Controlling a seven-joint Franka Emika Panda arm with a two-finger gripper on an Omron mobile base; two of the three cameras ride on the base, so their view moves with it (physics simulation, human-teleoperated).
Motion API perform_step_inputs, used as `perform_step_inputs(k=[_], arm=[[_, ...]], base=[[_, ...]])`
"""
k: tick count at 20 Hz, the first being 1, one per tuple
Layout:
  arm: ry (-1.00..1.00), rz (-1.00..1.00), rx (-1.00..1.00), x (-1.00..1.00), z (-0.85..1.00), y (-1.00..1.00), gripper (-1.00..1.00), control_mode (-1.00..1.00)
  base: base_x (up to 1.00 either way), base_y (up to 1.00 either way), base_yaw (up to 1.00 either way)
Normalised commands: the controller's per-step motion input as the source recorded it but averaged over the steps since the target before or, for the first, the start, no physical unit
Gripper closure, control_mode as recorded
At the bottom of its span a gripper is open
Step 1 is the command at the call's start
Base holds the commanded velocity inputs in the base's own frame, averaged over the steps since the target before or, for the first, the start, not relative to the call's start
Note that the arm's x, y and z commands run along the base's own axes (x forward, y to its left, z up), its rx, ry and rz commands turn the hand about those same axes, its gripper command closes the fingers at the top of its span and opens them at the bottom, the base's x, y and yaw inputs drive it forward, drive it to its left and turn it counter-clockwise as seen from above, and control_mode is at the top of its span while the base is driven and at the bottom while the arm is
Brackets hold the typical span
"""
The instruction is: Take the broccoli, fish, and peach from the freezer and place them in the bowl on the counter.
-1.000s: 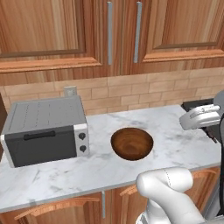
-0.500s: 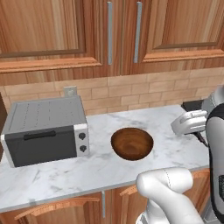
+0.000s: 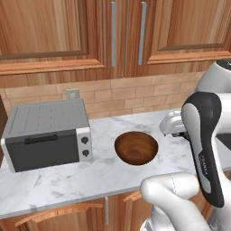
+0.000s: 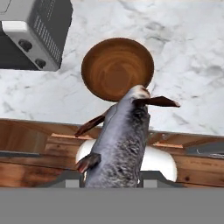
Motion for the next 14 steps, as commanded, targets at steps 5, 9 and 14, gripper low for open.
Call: perform_step_inputs(k=[5,9,14], arm=[[-0.01,0.00,0.00,0.33,-0.94,0.00,1.00,-1.00],[0.00,0.00,0.00,0.29,-0.48,0.04,1.00,-1.00],[0.07,0.00,0.00,0.60,-0.07,0.04,1.00,-1.00]], base=[[0.00,0.00,0.00],[0.00,0.00,0.00],[0.00,0.00,0.00]])
